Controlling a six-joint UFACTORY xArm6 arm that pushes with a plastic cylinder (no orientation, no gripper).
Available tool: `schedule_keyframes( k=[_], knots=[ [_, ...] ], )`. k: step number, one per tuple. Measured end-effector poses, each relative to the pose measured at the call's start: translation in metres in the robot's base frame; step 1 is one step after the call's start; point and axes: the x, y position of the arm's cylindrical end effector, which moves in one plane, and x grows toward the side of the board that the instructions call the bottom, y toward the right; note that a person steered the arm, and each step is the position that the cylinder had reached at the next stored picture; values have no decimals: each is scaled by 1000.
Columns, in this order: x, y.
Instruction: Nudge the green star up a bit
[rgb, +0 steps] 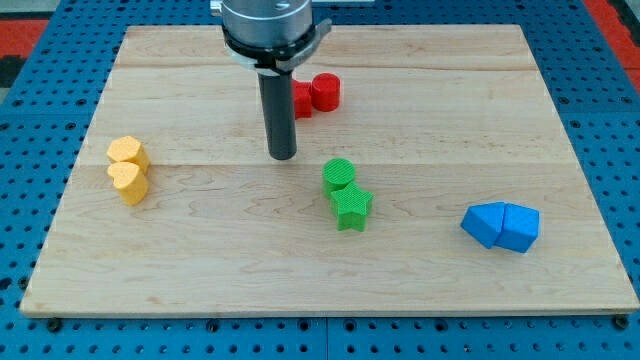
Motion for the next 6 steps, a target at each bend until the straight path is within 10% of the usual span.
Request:
schedule_keyframes(
  k=[3,6],
  knots=[
    [148,34],
    [109,29]
  ],
)
